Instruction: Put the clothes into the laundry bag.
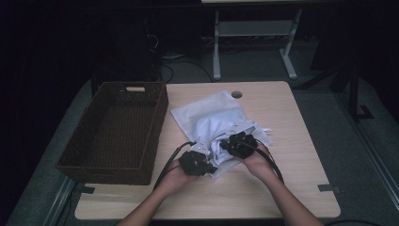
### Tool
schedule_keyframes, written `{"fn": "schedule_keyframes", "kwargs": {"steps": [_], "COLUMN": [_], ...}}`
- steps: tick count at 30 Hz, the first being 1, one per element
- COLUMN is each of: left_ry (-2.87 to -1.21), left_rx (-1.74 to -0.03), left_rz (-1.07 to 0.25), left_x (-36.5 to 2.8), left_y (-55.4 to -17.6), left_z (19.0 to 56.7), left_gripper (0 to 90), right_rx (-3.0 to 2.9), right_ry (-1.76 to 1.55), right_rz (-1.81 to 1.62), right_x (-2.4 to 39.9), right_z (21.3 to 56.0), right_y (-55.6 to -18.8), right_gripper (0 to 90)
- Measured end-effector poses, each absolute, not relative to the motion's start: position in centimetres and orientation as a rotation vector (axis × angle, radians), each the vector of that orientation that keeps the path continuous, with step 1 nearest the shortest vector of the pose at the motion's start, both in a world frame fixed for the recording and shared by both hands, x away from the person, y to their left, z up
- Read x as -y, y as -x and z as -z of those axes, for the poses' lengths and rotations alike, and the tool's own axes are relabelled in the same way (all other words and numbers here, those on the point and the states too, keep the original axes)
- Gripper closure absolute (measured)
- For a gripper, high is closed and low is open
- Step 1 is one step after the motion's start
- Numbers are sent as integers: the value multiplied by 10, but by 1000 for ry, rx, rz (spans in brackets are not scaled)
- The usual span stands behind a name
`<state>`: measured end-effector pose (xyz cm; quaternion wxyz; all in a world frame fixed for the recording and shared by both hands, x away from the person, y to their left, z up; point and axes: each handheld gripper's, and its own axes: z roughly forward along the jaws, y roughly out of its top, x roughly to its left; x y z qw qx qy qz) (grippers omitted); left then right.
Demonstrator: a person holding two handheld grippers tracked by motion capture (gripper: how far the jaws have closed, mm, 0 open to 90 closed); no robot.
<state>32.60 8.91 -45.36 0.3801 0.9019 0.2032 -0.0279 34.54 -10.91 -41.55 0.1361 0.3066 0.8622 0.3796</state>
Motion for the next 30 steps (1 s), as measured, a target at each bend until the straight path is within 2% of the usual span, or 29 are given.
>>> {"fn": "schedule_keyframes", "kwargs": {"steps": [15,30], "left_ry": [-2297,-2311], "left_rx": [-509,-508], "left_rz": [88,78], "left_x": [-91,-92], "left_y": [-328,-327], "left_z": [454,454], "left_gripper": [892,889], "right_rx": [-2526,-2508], "right_ry": [-930,-983], "right_rz": [-945,-953], "right_x": [73,72], "right_z": [446,453], "right_y": [-374,-385], "right_gripper": [899,880]}}
